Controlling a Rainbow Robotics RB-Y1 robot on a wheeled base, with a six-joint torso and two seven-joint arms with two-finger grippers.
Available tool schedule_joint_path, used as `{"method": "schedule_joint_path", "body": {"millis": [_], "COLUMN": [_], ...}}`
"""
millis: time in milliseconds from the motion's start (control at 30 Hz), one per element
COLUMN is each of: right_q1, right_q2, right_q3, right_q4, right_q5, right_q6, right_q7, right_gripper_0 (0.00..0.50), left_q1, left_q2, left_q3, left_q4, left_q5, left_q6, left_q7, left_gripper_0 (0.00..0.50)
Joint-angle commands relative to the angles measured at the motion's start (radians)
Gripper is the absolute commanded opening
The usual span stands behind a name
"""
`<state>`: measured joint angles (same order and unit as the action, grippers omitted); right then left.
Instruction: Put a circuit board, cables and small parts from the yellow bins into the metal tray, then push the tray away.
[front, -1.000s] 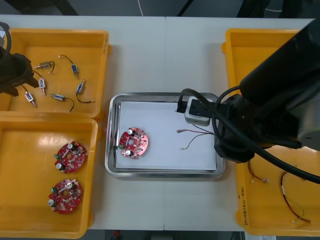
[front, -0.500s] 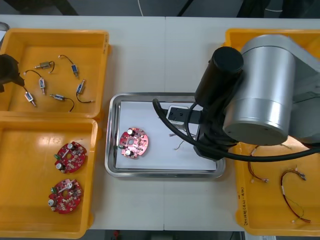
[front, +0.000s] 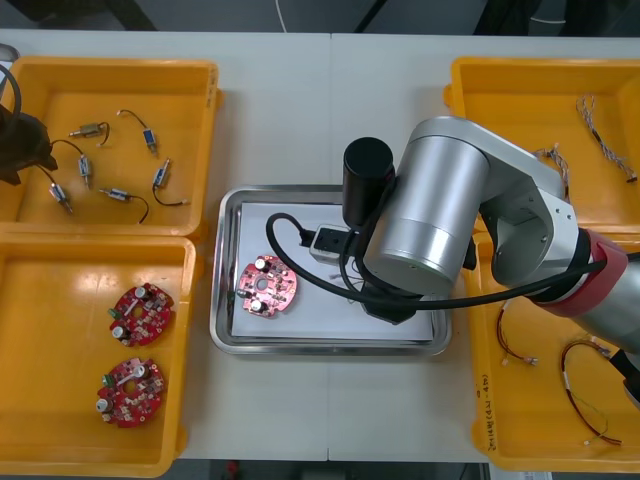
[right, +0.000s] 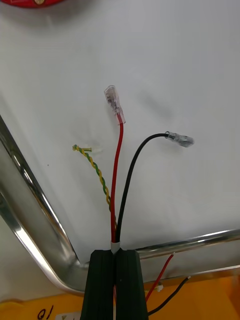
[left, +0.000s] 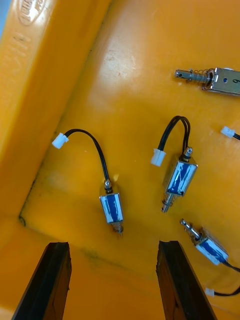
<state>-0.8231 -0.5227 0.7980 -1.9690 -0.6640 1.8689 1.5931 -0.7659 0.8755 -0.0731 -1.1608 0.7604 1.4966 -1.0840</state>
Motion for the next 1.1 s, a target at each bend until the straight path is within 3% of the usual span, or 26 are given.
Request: {"method": "schedule_joint_path", "body": {"millis": [33, 533, 1033, 1100], "right_q1": [0.016, 0.144, 0.17, 0.17], "right_q2": [0.03, 0.049, 0.076, 0.078], "right_q3": [0.007, 0.007, 0.009, 0.01], "right_q4": [-0.007, -0.004, 0.073, 0.087], "right_q5": [0.046, 0.096, 0.135, 0.142], "right_q6": [-0.06, -0.099, -0.177, -0.192], "right_q7": [0.013, 0.005, 0.001, 0.001], "right_gripper_0": [0.0, 0.0, 0.0, 0.0], "left_q1": [-0.046, -0.046, -0.044, -0.044], "left_q2": [-0.023, -0.049, -0.061, -0.061], "left_q3": [-0.053, -0.136, -0.178, -0.178], "left_q4": [0.047, 0.107, 0.165, 0.165], "left_q5": [-0.018, -0.016, -0.007, -0.006], "left_q6": [-0.073, -0.157, -0.225, -0.225], "left_q7": [-0.123, -0.139, -0.145, -0.145], "left_gripper_0": [0.5, 0.5, 0.5, 0.363]}}
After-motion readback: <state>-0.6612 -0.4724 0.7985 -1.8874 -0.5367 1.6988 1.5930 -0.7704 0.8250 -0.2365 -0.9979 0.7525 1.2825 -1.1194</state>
